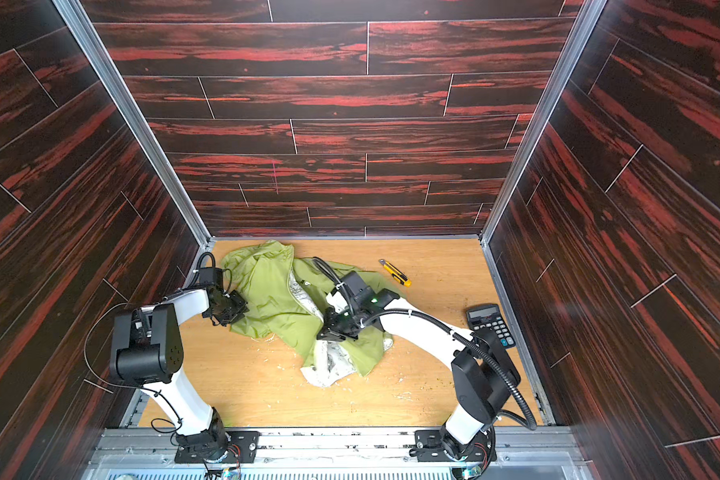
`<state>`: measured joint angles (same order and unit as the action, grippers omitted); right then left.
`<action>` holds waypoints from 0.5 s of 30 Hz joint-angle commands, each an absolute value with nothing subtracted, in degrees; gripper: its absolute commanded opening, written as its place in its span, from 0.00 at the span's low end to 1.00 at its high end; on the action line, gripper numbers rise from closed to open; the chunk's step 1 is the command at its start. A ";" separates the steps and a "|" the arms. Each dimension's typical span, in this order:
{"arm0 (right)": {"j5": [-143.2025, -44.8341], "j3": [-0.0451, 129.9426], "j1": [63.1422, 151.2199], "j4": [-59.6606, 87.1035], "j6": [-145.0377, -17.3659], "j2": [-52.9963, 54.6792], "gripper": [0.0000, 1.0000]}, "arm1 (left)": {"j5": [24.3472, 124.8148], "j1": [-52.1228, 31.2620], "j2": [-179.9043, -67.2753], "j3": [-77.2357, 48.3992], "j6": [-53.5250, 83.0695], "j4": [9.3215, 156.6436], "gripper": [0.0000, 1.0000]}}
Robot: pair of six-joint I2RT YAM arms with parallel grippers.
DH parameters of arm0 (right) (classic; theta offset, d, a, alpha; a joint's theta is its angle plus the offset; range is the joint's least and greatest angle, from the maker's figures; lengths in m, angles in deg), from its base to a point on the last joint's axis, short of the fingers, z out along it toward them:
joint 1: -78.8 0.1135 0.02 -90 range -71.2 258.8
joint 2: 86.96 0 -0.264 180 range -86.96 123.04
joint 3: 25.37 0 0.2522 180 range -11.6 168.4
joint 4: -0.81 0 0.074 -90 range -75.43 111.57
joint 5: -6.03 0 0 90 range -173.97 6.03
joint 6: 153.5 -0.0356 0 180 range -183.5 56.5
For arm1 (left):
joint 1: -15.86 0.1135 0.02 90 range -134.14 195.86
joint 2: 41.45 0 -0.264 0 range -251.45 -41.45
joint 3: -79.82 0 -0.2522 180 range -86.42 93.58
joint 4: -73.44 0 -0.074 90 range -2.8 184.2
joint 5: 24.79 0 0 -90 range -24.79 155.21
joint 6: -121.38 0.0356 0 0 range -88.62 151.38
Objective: Zip up the jacket
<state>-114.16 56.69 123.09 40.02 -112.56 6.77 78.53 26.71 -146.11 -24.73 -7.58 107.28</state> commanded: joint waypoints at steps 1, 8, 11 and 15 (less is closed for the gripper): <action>-124.65 50.49 119.34 32.83 -113.72 4.95 0.00 | 73.81 27.94 -148.15 -24.67 -6.41 112.81 0.26; -129.06 43.57 112.67 29.07 -112.83 7.81 0.03 | 72.84 28.13 -146.77 -24.19 -7.12 113.71 0.26; -128.97 43.01 110.80 29.07 -112.27 8.22 0.10 | 72.77 28.11 -145.61 -24.21 -7.46 114.03 0.27; -127.66 44.50 110.39 31.49 -109.91 9.21 0.36 | 73.88 28.08 -143.21 -23.84 -7.49 114.48 0.36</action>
